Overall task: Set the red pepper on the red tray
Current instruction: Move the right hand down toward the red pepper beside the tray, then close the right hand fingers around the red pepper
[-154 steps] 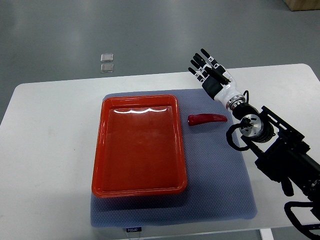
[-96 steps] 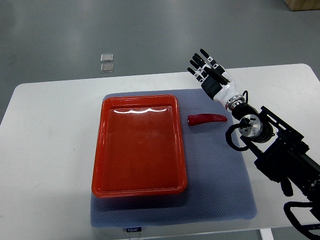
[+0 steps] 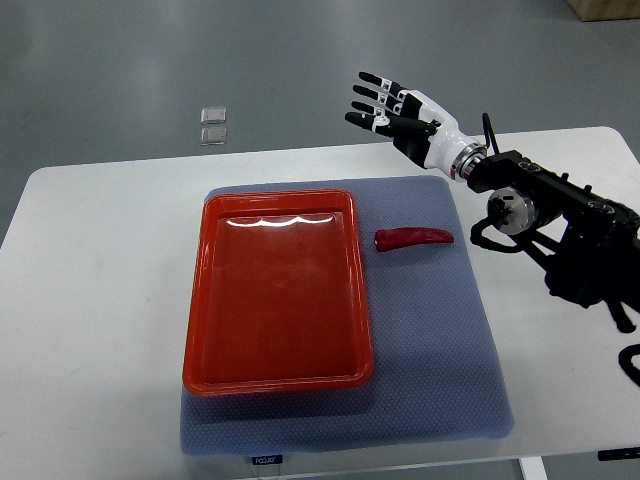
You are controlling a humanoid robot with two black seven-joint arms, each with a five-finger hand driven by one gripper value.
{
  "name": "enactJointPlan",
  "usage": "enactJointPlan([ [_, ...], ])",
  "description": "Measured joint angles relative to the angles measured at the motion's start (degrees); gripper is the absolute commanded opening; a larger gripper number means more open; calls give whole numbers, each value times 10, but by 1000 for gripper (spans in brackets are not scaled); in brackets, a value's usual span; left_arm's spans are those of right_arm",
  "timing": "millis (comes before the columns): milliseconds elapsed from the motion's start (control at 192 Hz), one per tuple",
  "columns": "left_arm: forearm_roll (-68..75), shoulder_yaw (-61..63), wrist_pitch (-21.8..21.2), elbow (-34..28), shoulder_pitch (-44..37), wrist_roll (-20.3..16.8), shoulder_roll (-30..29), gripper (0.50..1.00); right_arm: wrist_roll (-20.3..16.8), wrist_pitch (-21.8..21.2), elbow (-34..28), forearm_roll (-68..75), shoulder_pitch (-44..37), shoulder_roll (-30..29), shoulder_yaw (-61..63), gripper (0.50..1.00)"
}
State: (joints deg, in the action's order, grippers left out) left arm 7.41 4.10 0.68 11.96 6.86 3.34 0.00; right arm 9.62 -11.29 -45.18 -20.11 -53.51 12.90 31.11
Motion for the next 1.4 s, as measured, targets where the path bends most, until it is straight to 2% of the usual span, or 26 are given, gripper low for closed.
enactJointPlan([
  [135,1,0,0,8,0,0,0,1000,-33,-33,-7,-44,-111,47,-195,913],
  [281,1,0,0,18,0,0,0,1000,-68,-64,-33,-81,-231,58,-397,913],
  [473,1,0,0,17,0,0,0,1000,-114,-81,-82,-91,-328,42,-530,911],
  [681,0,0,0,17,0,0,0,1000,-149,-57,-94,-90,-334,34,-545,901],
  [827,0,0,0,17,0,0,0,1000,-160,-17,-108,-89,-317,36,-560,864],
  [873,0,0,0,17,0,0,0,1000,-161,-5,-109,-89,-312,36,-566,832],
  [983,0,0,0,17,0,0,0,1000,-163,18,-111,-89,-303,38,-577,809],
  [1399,0,-1,0,16,0,0,0,1000,-163,67,-115,-94,-283,38,-616,805],
])
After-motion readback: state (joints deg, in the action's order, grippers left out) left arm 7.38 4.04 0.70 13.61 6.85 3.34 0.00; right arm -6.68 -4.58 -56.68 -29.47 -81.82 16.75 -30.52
